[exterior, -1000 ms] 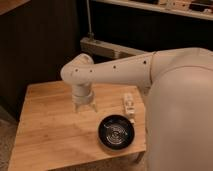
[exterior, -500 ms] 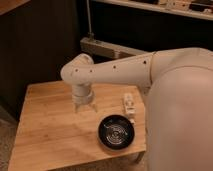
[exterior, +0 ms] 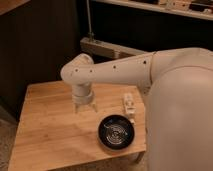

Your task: Place the bottle in the ceramic bowl

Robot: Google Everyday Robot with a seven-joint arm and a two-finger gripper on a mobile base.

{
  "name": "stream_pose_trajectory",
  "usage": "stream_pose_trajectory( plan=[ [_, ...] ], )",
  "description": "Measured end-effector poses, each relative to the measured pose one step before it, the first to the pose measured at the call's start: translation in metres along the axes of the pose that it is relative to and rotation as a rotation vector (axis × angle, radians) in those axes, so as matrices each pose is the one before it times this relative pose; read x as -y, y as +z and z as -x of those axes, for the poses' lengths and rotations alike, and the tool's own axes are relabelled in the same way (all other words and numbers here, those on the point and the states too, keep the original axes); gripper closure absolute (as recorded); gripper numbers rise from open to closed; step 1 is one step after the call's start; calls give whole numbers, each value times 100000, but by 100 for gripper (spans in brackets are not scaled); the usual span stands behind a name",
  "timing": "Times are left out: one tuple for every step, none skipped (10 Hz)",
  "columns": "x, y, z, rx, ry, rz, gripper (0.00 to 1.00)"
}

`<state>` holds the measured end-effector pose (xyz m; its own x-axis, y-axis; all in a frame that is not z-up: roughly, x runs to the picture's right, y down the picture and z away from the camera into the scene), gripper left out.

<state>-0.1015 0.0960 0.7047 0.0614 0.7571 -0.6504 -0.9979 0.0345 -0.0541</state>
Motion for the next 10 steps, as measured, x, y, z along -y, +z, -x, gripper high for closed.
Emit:
stream_pose_trajectory(
  plan=[
    [3, 0, 0, -2, 10, 0, 35],
    [-1, 3, -1, -5, -5, -1, 35],
    [33, 3, -4, 23, 100, -50, 35],
    [222, -102, -25, 437, 1117, -29, 35],
    [617, -53, 265, 1083, 1677, 317, 35],
    [1443, 10, 746, 1148, 2583, -520, 35],
    [1368, 104, 909, 659, 2384, -80, 35],
    [2370, 294, 1375, 599, 3693, -379, 35],
    [2192, 345, 903, 253, 3498, -475, 35],
    [2774, 612, 456, -389, 5014, -680, 35]
  ],
)
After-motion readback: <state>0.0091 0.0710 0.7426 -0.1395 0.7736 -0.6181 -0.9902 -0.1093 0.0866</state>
